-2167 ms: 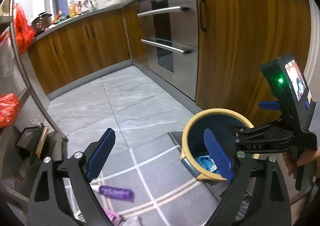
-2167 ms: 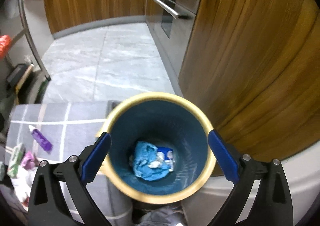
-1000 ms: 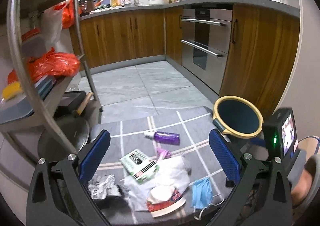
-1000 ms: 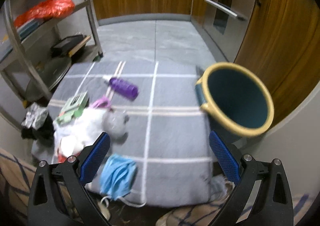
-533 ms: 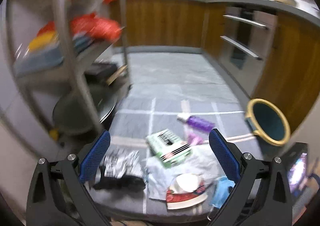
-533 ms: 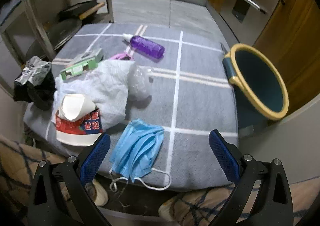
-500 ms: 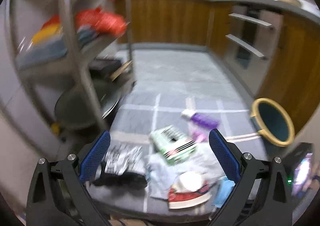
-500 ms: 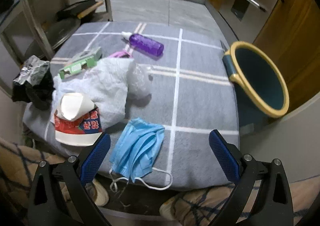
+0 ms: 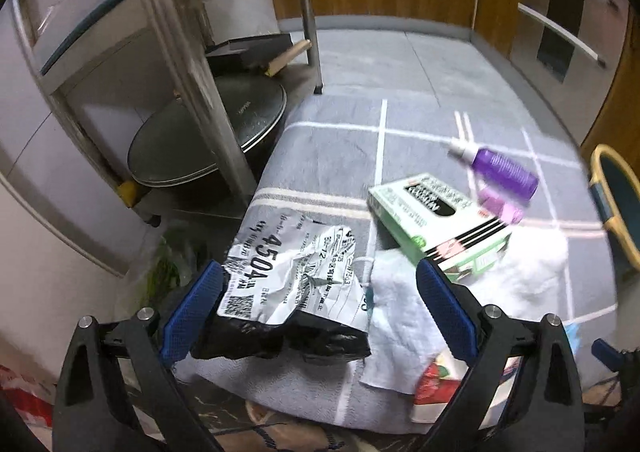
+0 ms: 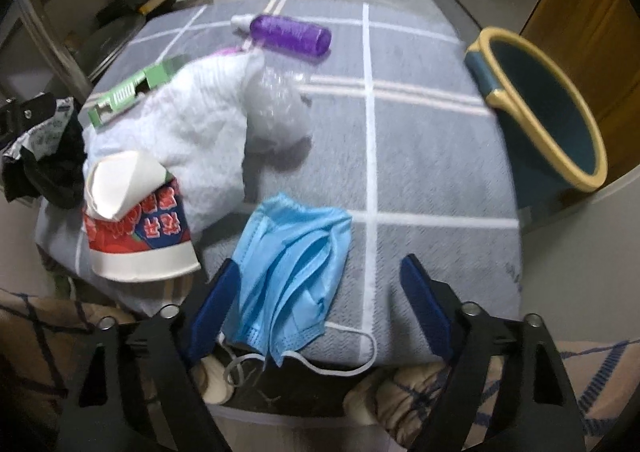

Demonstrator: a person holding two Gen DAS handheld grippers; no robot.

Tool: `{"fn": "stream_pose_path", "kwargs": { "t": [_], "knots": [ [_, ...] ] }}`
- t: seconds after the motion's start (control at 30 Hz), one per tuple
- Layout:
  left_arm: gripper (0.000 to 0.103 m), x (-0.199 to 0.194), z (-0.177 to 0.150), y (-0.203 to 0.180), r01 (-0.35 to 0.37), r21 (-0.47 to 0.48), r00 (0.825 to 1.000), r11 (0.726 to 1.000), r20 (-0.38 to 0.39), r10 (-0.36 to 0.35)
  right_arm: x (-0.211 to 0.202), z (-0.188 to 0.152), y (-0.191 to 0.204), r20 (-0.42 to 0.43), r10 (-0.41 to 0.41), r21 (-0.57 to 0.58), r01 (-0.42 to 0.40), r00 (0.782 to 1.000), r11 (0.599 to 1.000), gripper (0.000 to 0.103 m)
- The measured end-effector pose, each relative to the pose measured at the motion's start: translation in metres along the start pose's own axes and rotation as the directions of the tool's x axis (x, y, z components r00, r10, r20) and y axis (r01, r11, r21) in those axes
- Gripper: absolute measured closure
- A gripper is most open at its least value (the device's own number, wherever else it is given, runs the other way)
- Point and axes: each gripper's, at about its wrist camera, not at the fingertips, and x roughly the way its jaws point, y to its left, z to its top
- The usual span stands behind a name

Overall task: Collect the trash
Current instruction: 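Grasp the blue face mask with the right gripper while the left gripper grasps the silver wrapper, then carry the mask and wrapper over the bin and open the right gripper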

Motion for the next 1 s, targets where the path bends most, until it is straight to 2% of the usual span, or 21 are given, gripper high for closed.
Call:
{"fn": "stream_pose_path", "kwargs": {
  "t": [0.1, 0.17, 0.2, 0.27, 0.37, 0.5, 0.57, 0.63, 0.7, 0.73, 0.77, 0.83, 1.0],
  "knots": [
    [0.018, 0.004, -0.001, -0.004, -0.002, 0.018, 1.000, 1.000, -0.007, 0.002, 0.009, 0.000, -0.002, -0.032, 0.022, 0.030, -0.021, 0.999, 0.999, 0.035],
    [0.018, 0.008, 0.000, -0.007, -0.002, 0.032, 1.000, 0.999, -0.004, 0.002, 0.014, 0.000, -0.003, -0.047, 0.042, 0.038, -0.040, 0.998, 0.998, 0.045],
    [0.019, 0.010, 0.000, -0.007, 0.000, 0.031, 1.000, 1.000, -0.009, 0.000, 0.015, 0.000, -0.003, -0.050, 0.051, 0.039, -0.049, 0.997, 0.998, 0.049],
    [0.023, 0.014, 0.001, -0.006, -0.002, 0.029, 1.000, 1.000, -0.022, 0.003, 0.016, 0.001, -0.001, -0.054, 0.071, 0.035, -0.069, 0.996, 0.997, 0.063],
    [0.026, 0.024, 0.001, -0.002, -0.016, 0.013, 0.998, 1.000, -0.057, 0.016, 0.013, 0.002, 0.003, -0.045, 0.074, 0.013, -0.073, 0.996, 0.997, 0.075],
    [0.030, 0.033, -0.001, 0.003, -0.035, -0.007, 0.995, 0.999, -0.093, 0.034, 0.012, 0.004, 0.003, -0.042, 0.075, 0.007, -0.075, 0.996, 0.997, 0.081],
    [0.039, 0.040, -0.002, 0.006, -0.051, -0.014, 0.991, 0.999, -0.128, 0.049, 0.011, 0.004, 0.002, -0.037, 0.077, 0.008, -0.077, 0.996, 0.997, 0.084],
    [0.059, 0.044, -0.003, 0.011, -0.057, -0.034, 0.987, 0.998, -0.150, 0.052, 0.009, 0.005, 0.002, -0.033, 0.080, 0.009, -0.080, 0.996, 0.997, 0.085],
    [0.068, 0.045, -0.003, 0.017, -0.046, -0.067, 0.986, 0.997, -0.165, 0.035, 0.007, 0.004, 0.000, -0.029, 0.080, 0.009, -0.080, 0.996, 0.997, 0.086],
    [0.075, 0.045, -0.003, 0.019, -0.043, -0.076, 0.985, 0.996, -0.170, 0.030, 0.007, 0.004, 0.000, -0.028, 0.081, 0.011, -0.081, 0.996, 0.997, 0.086],
    [0.078, 0.044, -0.003, 0.020, -0.049, -0.076, 0.985, 0.996, -0.170, 0.036, 0.006, 0.005, 0.000, -0.025, 0.080, 0.011, -0.080, 0.996, 0.997, 0.087],
    [0.085, 0.040, -0.002, 0.020, -0.026, -0.087, 0.988, 0.996, -0.152, 0.013, 0.004, 0.006, 0.000, -0.015, 0.075, 0.006, -0.075, 0.997, 0.997, 0.087],
    [0.088, 0.019, 0.007, 0.013, 0.025, -0.070, 0.997, 0.997, -0.066, -0.029, -0.008, 0.011, -0.001, 0.035, 0.068, 0.008, -0.068, 0.997, 0.998, 0.088]
  ]
}}
